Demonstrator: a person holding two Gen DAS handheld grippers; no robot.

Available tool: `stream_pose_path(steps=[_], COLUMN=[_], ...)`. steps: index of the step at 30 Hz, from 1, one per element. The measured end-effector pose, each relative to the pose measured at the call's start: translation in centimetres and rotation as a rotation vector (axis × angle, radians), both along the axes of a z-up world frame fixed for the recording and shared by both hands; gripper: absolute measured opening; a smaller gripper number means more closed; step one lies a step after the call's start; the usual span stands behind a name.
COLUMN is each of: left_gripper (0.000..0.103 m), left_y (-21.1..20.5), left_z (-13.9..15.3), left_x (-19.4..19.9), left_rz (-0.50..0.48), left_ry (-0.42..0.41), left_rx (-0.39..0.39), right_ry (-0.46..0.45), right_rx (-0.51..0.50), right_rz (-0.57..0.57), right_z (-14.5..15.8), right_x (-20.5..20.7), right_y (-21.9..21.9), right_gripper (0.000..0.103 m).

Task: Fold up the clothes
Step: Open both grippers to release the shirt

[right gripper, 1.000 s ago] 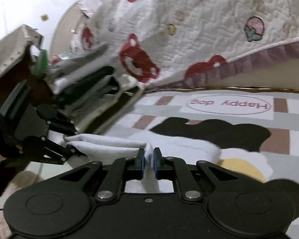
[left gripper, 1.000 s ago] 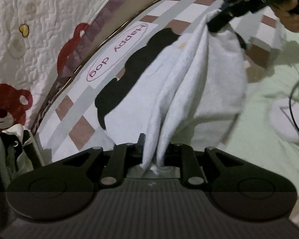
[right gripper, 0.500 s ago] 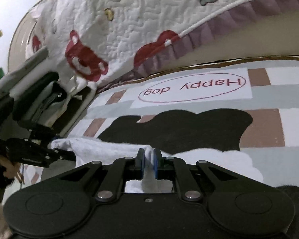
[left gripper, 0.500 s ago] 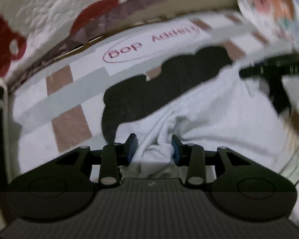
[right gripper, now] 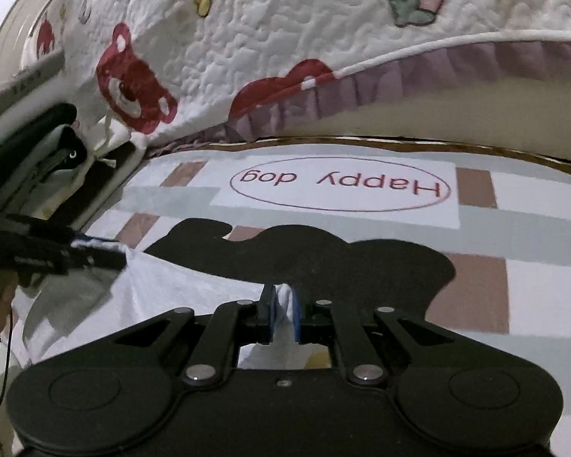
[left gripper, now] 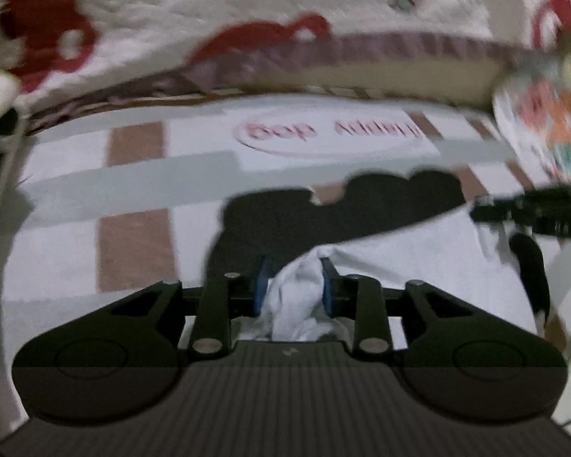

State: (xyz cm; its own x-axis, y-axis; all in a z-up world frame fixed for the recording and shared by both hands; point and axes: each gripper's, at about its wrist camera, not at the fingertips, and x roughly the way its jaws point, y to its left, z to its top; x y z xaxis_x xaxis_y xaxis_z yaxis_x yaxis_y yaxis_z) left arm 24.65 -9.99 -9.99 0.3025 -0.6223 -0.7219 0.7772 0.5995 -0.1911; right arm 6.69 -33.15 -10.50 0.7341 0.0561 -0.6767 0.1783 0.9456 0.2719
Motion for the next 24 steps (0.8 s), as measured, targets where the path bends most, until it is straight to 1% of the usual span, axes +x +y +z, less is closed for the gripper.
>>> stream_pose_path(steps=[1, 2, 3, 4, 5, 6, 7, 8, 9, 11, 12, 13, 14, 16, 17, 18, 20, 21, 22, 23, 24], left_gripper=[0.032, 0.031, 0.031, 0.033, 0.034, 0.037, 0.038, 0.039, 0.039, 0.037, 0.035, 0.034, 0.034, 0.027, 0.022, 0.021, 0.022, 0.021, 0.020, 0.020, 0.020], left_y=[0.8, 1.7, 2.7, 3.2, 3.4, 3.6, 3.4, 3.0, 2.5, 1.5, 1.1, 1.0, 1.1, 1.1, 1.1, 1.3, 1.8, 2.1, 2.3, 2.3, 2.5], left_z=[0.5, 1.6, 2.7, 3.7, 4.4, 5.1, 5.2, 4.8, 3.6, 1.1, -0.6, -1.7, -2.2, -2.0, -1.9, -2.0, -2.2, -2.3, -2.3, -2.3, -2.4], left_x=[0.1, -0.4, -0.9, -1.6, -2.3, -2.9, -3.5, -4.1, -4.3, -4.7, -4.9, -5.2, -5.7, -6.6, -6.9, -6.9, -6.6, -6.3, -6.2, -6.0, -6.0], left_rz=[0.037, 0.038, 0.034, 0.014, -0.015, -0.044, -0.068, -0.086, -0.079, -0.060, -0.028, -0.013, -0.011, 0.003, 0.018, 0.032, 0.056, 0.066, 0.074, 0.087, 0.097], left_ry=[-0.026, -0.061, -0.097, -0.115, -0.115, -0.113, -0.099, -0.071, -0.030, 0.057, 0.071, 0.066, 0.042, -0.035, -0.060, -0.057, -0.034, -0.018, -0.013, -0.016, -0.021], left_rx=[-0.017, -0.070, -0.129, -0.175, -0.203, -0.229, -0.232, -0.221, -0.177, -0.078, 0.003, 0.050, 0.056, 0.091, 0.102, 0.096, 0.076, 0.065, 0.062, 0.065, 0.068], right_ry=[0.003, 0.006, 0.010, 0.012, 0.014, 0.019, 0.024, 0.030, 0.035, 0.051, 0.059, 0.065, 0.069, 0.077, 0.078, 0.059, -0.009, -0.047, -0.087, -0.117, -0.127], right_rx=[-0.007, -0.016, -0.026, -0.033, -0.040, -0.049, -0.063, -0.076, -0.087, -0.110, -0.126, -0.138, -0.147, -0.165, -0.168, -0.151, -0.089, -0.051, -0.009, 0.038, 0.092], right_rz=[0.005, 0.008, 0.012, 0.018, 0.025, 0.032, 0.038, 0.045, 0.048, 0.049, 0.049, 0.040, 0.021, -0.016, -0.050, -0.085, -0.133, -0.154, -0.172, -0.192, -0.211], right_z=[0.0, -0.1, -0.1, -0.1, 0.0, 0.0, 0.1, 0.1, 0.1, -0.2, -0.5, -0.8, -1.1, -1.8, -1.8, -1.4, 0.1, 0.7, 1.3, 1.5, 1.3], right_x=[0.2, 0.4, 0.5, 0.6, 0.6, 0.7, 0.9, 1.0, 1.1, 1.6, 1.8, 1.9, 2.0, 2.1, 2.0, 1.3, -0.7, -2.0, -3.4, -4.8, -6.0], right_y=[0.0, 0.0, 0.1, 0.2, 0.2, 0.3, 0.3, 0.4, 0.4, 0.6, 0.7, 0.6, 0.5, 0.3, 0.0, -0.2, -0.1, 0.1, 0.4, 0.8, 1.2], right_gripper=[0.009, 0.009, 0.009, 0.009, 0.009, 0.009, 0.009, 0.009, 0.009, 0.009, 0.009, 0.009, 0.008, 0.004, 0.004, 0.005, 0.013, 0.013, 0.021, 0.034, 0.038])
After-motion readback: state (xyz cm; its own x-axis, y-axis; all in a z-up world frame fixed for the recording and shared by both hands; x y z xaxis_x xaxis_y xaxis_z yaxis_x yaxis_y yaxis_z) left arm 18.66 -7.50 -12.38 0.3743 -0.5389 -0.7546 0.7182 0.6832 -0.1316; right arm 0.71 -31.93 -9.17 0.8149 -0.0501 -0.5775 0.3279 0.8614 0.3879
